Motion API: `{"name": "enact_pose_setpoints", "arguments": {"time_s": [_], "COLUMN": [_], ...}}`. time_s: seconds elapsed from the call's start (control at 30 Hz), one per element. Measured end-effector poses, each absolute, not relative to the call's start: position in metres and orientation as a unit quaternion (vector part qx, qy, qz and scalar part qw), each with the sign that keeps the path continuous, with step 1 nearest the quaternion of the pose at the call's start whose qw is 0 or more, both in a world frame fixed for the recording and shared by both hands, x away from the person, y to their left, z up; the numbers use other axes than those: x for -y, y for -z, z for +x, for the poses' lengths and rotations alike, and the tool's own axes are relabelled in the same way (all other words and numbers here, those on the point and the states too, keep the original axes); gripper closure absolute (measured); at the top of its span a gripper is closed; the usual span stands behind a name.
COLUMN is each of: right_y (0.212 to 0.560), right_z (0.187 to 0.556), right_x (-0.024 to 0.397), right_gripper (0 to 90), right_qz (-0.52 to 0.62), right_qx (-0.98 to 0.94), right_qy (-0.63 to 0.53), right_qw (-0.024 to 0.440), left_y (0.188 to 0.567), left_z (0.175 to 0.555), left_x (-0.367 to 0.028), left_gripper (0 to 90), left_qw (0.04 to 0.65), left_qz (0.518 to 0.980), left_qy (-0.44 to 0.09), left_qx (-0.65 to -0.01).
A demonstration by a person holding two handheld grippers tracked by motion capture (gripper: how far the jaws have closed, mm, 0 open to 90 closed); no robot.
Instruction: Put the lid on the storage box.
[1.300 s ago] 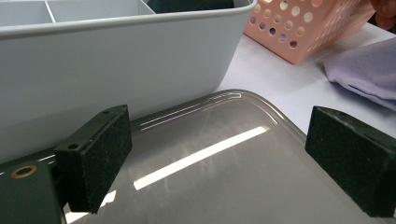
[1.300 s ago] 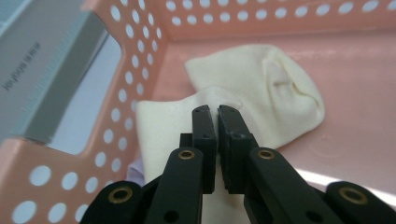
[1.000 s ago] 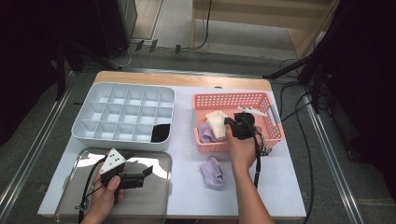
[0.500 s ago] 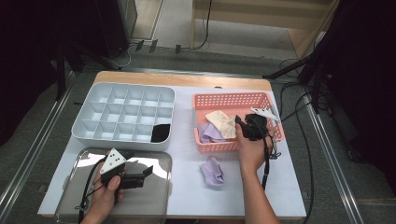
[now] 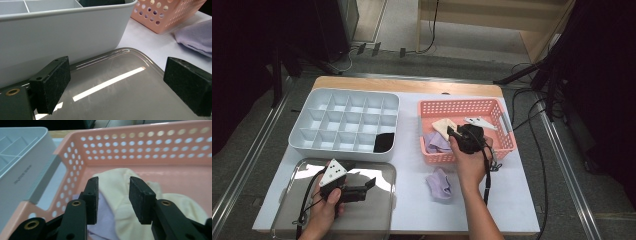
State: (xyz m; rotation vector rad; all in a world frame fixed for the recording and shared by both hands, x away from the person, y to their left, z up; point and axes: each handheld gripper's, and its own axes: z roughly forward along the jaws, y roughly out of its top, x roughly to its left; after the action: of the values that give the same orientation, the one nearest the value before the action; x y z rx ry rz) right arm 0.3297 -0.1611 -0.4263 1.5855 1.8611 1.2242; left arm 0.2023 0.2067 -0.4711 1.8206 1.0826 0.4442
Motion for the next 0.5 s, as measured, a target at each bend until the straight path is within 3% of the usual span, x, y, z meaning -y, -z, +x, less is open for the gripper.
{"name": "enact_pose_setpoints", "arguments": {"time_s": [0.2,0.5], "right_y": [0.434,0.441], "right_z": [0.333,0.343], "right_x": [0.144,0.133], "right_gripper": [66.5,66.2], "right_qz": [0.563,0.576], "right_qx": [-0.683,-0.686], "right_qy": [-0.430,-0.417], "right_qw": [0.179,0.150], "left_y": [0.471,0.471], "left_z": [0.202,0.202], "left_x": [-0.207,-0.207], "left_gripper": [7.6,7.6], "left_qw": [0.470,0.470], "left_qz": [0.742,0.744], "left_qy": [-0.181,-0.178], "left_qx": [-0.442,-0.441]}}
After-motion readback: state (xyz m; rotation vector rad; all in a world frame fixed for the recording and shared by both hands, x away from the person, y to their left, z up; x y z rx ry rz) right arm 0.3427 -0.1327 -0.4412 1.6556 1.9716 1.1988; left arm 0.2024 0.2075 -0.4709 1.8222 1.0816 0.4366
